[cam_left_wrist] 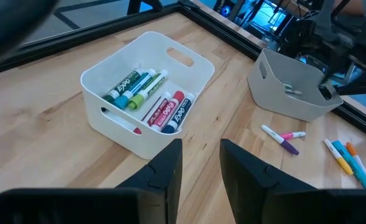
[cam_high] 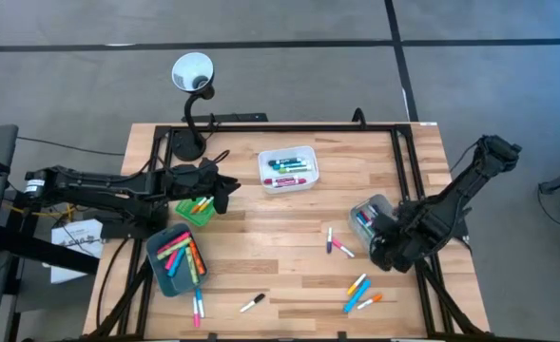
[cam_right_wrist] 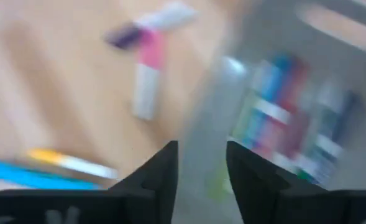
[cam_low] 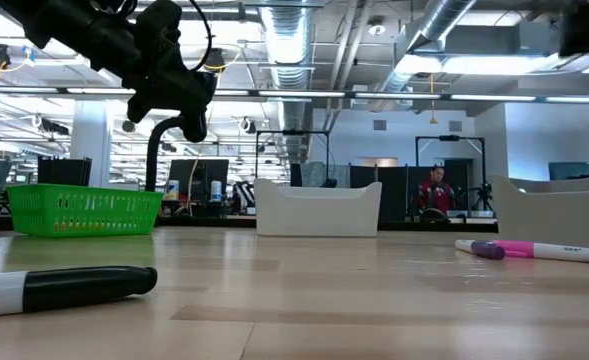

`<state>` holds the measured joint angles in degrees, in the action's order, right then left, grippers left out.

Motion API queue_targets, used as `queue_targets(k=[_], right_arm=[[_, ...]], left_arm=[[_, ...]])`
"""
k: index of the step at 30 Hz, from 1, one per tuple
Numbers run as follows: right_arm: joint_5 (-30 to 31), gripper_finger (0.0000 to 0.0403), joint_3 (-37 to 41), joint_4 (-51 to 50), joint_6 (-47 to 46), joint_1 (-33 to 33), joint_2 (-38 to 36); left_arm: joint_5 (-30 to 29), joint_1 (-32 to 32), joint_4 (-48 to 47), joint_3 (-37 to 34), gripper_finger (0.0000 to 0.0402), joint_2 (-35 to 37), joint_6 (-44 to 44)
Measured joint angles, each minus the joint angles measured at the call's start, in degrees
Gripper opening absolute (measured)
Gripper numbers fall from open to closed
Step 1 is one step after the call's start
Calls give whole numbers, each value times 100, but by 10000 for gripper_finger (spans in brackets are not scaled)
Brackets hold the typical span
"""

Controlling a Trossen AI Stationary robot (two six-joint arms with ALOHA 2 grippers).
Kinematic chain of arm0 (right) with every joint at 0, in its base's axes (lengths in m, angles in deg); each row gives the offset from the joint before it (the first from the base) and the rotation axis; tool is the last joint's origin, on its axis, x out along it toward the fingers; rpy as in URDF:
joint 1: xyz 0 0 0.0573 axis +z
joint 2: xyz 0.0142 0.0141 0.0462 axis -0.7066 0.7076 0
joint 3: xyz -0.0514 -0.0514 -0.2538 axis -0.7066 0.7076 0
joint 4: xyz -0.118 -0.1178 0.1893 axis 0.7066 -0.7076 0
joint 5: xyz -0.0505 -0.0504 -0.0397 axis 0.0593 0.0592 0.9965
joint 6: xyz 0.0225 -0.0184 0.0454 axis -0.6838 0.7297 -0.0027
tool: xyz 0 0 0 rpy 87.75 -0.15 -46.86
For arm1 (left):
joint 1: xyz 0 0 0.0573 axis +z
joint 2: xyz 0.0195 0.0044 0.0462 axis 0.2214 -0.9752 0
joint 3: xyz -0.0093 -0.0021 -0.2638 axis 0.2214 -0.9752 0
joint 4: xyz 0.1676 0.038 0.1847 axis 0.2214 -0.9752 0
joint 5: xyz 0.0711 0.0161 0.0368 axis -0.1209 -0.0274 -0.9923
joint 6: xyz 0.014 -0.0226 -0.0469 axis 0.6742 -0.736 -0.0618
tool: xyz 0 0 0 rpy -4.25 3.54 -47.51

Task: Pick & Place Markers
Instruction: Put the big blue highlighter pen into the blue bin

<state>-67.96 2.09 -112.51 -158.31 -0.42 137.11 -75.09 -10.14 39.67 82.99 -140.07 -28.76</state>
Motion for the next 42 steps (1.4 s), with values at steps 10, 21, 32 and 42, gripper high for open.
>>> queue_targets(k=[10,21,32,42], right_arm=[[-70,197,-12,4181,4831,207,596],[-1698,157,-186,5068,3922,518,2710],[-1985,152,-566,4444,4590,657,3558],[-1573,160,-693,3915,4865,633,3173]], left_arm=[[0,0,44,0,103,0,-2],[0,0,83,0,103,0,-40],[0,0,166,0,103,-2,-199],[0,0,216,0,103,0,-199]])
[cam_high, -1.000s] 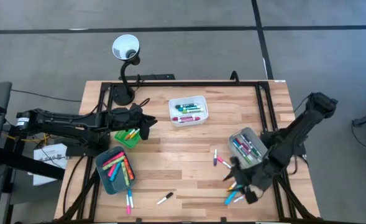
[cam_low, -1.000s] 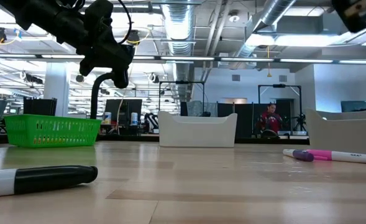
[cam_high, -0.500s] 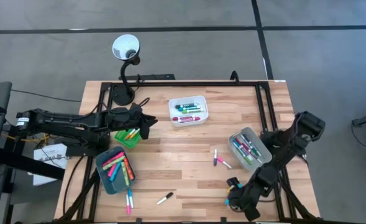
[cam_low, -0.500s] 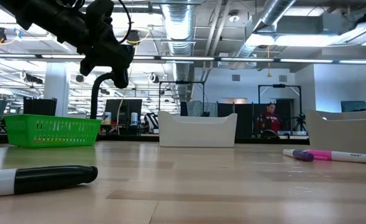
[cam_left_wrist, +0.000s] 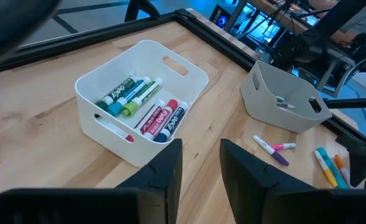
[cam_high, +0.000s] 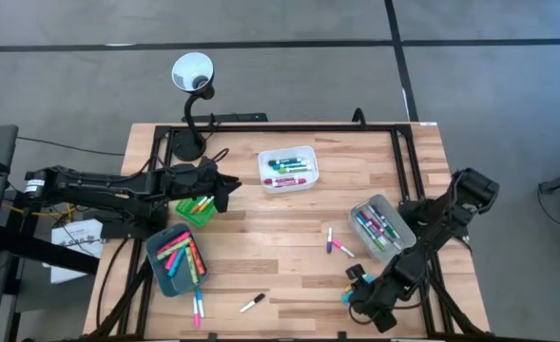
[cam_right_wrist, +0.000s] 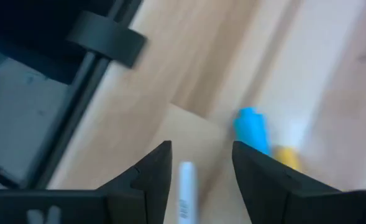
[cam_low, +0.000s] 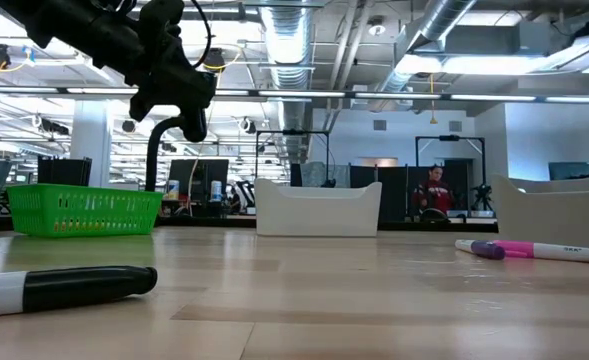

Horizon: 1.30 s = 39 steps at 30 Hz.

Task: Pick & Place Markers
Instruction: Put the big blue highlighter pen into the blue bin

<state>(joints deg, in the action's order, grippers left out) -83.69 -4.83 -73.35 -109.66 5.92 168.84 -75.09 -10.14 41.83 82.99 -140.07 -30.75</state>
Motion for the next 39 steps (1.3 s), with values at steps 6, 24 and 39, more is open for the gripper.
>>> queue_targets(k=[6,24,39], right_arm=[[529,148,-5,-369,205,-38,75],[416,49,-13,-267,1073,-216,478],[2497,61,-384,-87,1952,-1213,-1498]], left_arm=[[0,0,16,0,103,0,1],[2,0,16,0,103,0,4],[2,0,16,-4,103,-3,223]])
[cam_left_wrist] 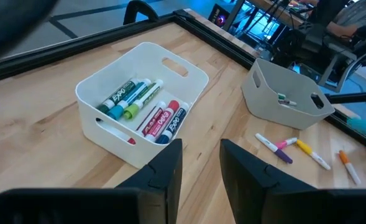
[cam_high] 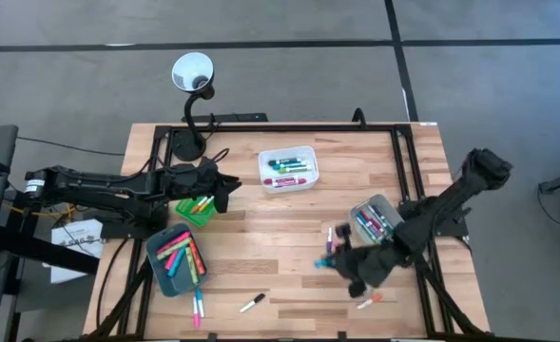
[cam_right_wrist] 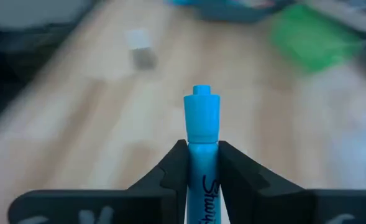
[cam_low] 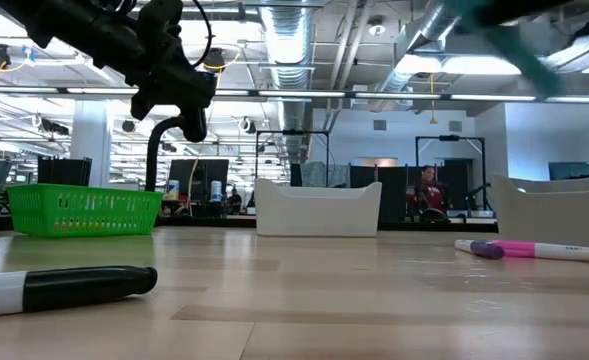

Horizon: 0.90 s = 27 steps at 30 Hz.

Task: Pick & Place Markers
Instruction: Put the big blue highlighter pen into the blue bin

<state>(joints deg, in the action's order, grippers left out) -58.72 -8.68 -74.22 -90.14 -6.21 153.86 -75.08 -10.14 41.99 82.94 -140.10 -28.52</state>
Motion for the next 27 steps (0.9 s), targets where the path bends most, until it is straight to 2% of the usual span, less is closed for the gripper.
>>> queue_targets(k=[3,5,11,15,20,24,27], right_arm=[[669,57,2,346,274,-481,-144],[675,58,0,759,377,-897,-91],[-612,61,0,2715,516,-1911,722],[-833,62,0,4153,1198,-2229,1246],[-1033,62,-5,6128,2039,-2452,1430],[-1664,62,-7,6849,1476,-2680,1430],[-2133,62,-8,6989,1079,-2854,1428]], left_arm=[[1,0,-2,0,103,-8,3],[7,-24,8,0,103,-32,107],[20,-425,13,-7,103,-73,677],[22,-953,147,-8,103,-81,1029],[17,-1616,1363,-9,103,-455,1938],[5,-1821,2616,-7,116,-1028,2576],[3,-1770,3323,-7,140,-1506,2773]])
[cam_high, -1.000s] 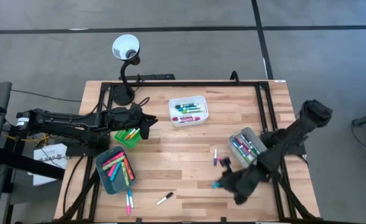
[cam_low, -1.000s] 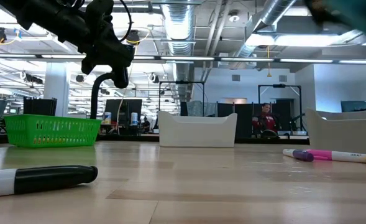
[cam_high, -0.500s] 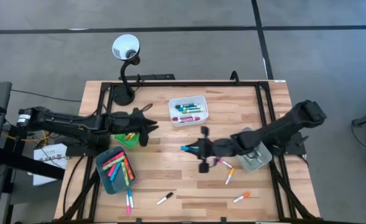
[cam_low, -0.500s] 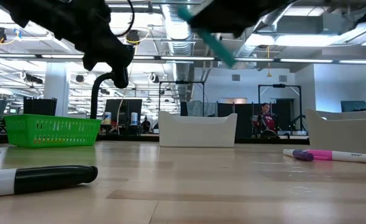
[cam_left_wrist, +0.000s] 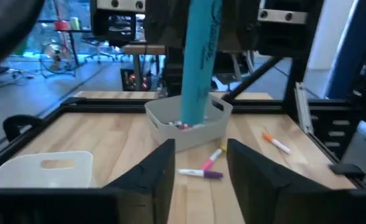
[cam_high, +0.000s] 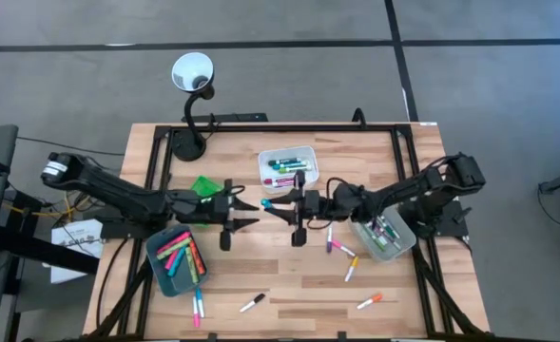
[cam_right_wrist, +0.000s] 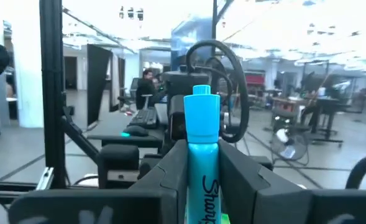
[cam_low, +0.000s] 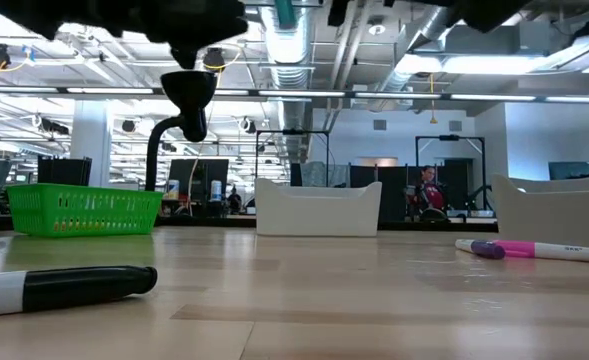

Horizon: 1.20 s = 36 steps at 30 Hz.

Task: Pick & Place Markers
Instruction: Put the big blue highlighter pen into the blue bin

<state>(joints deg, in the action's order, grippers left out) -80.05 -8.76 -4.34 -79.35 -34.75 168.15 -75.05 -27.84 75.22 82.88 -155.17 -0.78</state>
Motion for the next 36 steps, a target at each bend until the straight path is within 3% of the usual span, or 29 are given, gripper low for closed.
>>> queue_targets(k=[7,13,21,30,36], right_arm=[[-70,62,1,-59,-21,-58,4],[-69,63,1,-63,19,-75,4],[-69,63,1,-226,65,-90,4],[299,66,1,-227,148,67,4],[277,100,-3,-612,265,65,-13]], left_arm=[[117,263,1492,2,203,-761,11],[451,360,2151,216,213,-1287,-6],[449,376,2145,866,177,-2026,204],[422,380,2073,860,61,-2031,-49],[434,341,1976,844,61,-2033,-200]])
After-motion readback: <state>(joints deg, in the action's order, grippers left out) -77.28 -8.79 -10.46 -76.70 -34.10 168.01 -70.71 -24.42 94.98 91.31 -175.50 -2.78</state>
